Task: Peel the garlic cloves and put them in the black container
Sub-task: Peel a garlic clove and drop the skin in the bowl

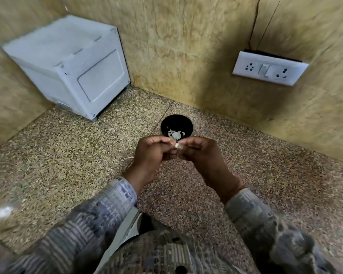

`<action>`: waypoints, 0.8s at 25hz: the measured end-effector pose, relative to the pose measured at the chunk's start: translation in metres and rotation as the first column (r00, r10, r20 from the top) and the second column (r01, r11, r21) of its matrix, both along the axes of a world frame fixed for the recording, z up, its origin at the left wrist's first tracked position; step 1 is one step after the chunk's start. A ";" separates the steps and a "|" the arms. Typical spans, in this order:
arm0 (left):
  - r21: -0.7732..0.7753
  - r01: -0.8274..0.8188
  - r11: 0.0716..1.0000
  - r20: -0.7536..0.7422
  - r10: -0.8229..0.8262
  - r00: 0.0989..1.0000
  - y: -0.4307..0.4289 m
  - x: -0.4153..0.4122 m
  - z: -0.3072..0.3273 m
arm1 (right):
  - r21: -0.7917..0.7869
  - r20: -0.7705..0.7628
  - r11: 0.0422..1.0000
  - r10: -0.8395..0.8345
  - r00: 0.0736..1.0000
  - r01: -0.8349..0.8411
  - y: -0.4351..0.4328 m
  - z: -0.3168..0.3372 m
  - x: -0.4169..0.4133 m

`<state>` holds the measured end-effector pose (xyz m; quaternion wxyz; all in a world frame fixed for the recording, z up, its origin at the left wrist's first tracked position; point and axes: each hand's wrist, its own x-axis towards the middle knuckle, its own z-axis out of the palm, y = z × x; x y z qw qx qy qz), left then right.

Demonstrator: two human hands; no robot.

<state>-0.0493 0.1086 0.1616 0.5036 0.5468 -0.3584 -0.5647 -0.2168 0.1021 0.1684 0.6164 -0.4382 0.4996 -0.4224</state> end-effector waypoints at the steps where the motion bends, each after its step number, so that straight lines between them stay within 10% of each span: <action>1: 0.124 -0.005 0.992 -0.189 0.029 0.982 0.002 -0.001 0.007 | -0.126 -0.081 0.992 -0.003 0.997 -0.007 0.004 0.001 -0.001; 5: 0.177 0.011 0.984 -0.328 0.048 0.943 0.011 0.001 0.019 | -0.094 0.084 0.995 -0.022 0.996 0.030 0.013 0.007 -0.002; 9: 0.042 0.009 0.999 -0.139 -0.003 0.990 0.021 -0.004 0.022 | -0.057 0.153 0.998 0.008 0.988 0.000 0.021 0.011 -0.002; 16: -0.071 -0.008 0.997 0.077 0.014 0.997 0.026 -0.014 0.021 | -0.338 -0.286 0.939 -0.172 0.943 0.069 0.025 0.010 0.006; 20: -0.347 0.151 0.926 0.450 0.023 0.893 0.029 0.004 0.013 | 0.172 0.100 0.985 -0.002 0.995 -0.015 0.020 0.027 0.000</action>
